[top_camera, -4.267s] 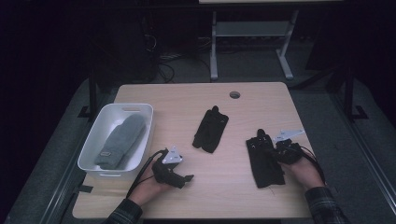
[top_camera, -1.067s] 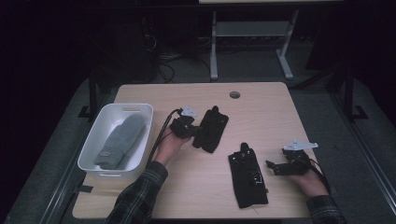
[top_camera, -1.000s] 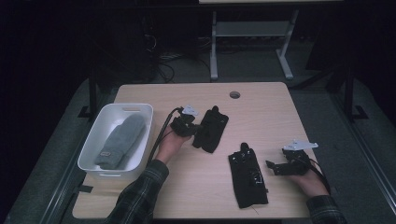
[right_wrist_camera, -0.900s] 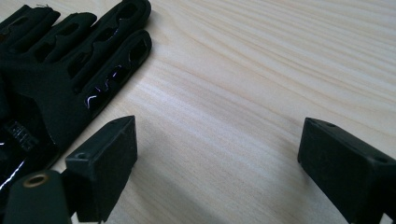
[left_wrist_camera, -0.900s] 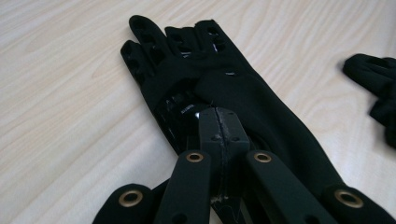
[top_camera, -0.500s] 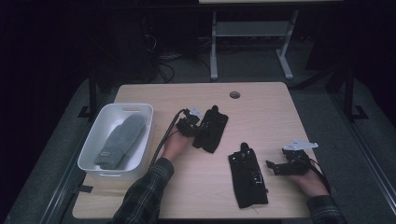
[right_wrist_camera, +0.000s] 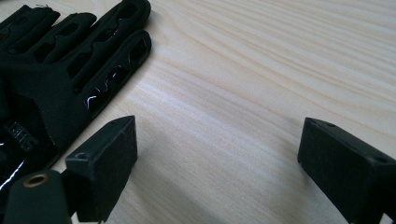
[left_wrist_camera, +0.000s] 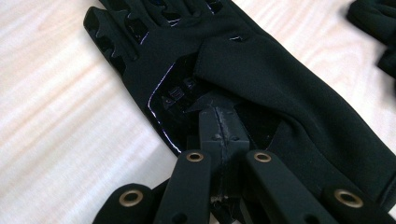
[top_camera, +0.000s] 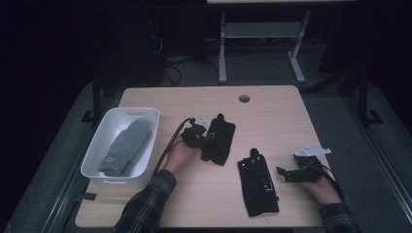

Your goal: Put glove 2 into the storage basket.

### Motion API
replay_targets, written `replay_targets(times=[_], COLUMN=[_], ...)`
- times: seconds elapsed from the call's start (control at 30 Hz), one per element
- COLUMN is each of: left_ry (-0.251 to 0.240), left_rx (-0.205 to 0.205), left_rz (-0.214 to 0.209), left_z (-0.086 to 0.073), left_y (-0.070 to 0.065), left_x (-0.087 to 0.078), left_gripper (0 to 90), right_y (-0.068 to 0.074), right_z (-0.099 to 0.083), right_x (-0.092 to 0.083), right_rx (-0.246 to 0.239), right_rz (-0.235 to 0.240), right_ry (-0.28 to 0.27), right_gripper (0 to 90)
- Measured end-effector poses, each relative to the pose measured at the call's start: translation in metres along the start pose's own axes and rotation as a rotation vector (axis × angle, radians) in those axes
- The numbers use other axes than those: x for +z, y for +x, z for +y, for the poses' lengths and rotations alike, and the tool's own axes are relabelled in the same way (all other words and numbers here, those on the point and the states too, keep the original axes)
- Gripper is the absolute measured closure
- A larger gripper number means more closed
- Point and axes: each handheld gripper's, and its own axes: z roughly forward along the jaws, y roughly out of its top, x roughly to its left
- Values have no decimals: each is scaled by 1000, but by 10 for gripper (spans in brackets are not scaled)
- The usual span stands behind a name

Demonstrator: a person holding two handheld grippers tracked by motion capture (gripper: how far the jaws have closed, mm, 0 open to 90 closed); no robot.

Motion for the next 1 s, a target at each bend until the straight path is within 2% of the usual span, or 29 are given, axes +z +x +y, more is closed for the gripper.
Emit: replay_targets(times=[0.53, 0.67, 1.0], left_ry=[17, 52, 77], left_rx=[9, 43, 59], left_rz=[-72, -85, -143], left_z=[-26, -30, -45], left_y=[-25, -33, -55], left_x=[-21, -27, -41], left_gripper=[897, 897, 897], right_y=[0, 0, 0], right_z=[0, 0, 0], right_x=[0, 0, 0], right_rx=[1, 1, 2], right_rz=[0, 0, 0], right_ry=[0, 0, 0], right_gripper=[117, 117, 117])
